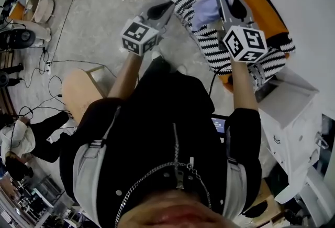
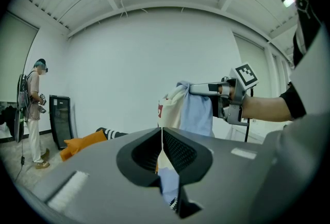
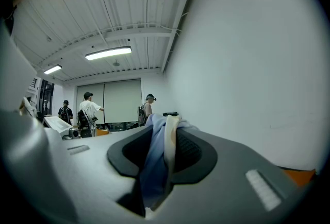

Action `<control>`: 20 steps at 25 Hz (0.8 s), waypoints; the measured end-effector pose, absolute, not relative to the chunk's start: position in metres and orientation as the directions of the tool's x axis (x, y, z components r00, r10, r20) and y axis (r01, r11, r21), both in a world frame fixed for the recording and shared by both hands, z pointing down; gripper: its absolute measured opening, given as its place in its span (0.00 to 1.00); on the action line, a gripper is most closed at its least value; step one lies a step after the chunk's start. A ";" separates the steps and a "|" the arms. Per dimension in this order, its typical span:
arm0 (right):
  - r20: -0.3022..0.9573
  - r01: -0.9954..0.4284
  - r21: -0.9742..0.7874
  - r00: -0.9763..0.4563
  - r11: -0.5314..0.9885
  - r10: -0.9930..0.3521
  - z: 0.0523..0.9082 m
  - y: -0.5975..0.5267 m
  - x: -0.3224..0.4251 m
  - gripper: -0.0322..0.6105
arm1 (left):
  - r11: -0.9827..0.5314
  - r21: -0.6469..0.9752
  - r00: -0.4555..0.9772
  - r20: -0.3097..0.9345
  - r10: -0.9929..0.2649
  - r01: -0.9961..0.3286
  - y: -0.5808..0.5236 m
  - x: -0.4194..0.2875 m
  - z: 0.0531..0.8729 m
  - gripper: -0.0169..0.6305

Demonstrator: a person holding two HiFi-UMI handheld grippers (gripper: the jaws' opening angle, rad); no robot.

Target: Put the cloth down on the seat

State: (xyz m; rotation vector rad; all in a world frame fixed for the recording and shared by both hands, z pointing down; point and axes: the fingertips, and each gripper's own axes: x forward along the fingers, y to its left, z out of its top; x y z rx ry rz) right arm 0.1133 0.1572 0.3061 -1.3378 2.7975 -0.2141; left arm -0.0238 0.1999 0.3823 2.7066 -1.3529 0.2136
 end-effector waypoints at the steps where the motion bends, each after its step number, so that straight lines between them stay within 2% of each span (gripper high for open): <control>1: 0.028 -0.771 -0.140 -0.630 0.621 -0.776 0.306 0.157 0.112 0.21 | -0.596 0.034 0.592 0.175 -0.787 -0.802 0.200 -0.025 0.383 0.05; 20: 0.038 -0.749 -0.156 -0.656 0.644 -0.754 0.308 0.141 0.088 0.21 | -0.581 0.054 0.580 0.181 -0.795 -0.812 0.185 -0.040 0.388 0.04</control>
